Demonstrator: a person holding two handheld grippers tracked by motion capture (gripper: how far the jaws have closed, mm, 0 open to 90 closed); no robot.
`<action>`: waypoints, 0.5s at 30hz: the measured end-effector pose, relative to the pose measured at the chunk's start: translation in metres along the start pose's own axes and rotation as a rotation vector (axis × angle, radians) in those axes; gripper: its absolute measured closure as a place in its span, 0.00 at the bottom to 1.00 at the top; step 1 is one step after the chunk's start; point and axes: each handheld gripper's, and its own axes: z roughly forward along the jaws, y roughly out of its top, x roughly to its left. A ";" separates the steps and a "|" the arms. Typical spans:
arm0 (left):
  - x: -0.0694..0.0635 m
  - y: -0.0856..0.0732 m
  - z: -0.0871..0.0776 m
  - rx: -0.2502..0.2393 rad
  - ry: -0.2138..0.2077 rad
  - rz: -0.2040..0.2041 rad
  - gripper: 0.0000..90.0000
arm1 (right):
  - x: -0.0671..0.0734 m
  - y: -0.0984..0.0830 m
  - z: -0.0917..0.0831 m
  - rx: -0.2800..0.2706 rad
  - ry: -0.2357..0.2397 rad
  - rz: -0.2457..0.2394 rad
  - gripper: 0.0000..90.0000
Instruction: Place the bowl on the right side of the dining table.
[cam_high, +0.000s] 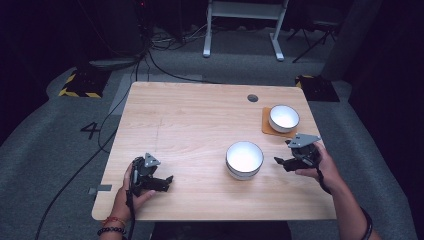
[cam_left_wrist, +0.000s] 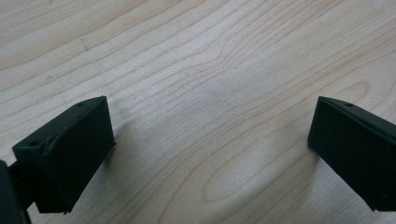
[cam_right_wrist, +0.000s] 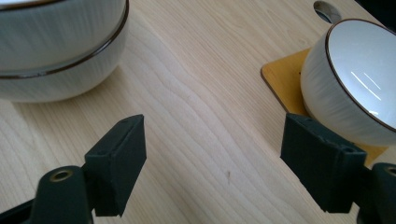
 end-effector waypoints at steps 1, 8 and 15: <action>0.000 0.000 0.000 0.002 -0.001 0.002 0.01 | 0.001 -0.001 -0.001 0.007 -0.001 0.002 0.25; 0.000 0.000 0.000 0.000 0.001 -0.001 0.01 | 0.004 -0.014 -0.005 0.012 0.007 0.009 0.25; 0.000 0.000 0.000 0.000 0.001 -0.001 0.01 | 0.009 -0.030 -0.006 0.035 0.008 0.015 0.25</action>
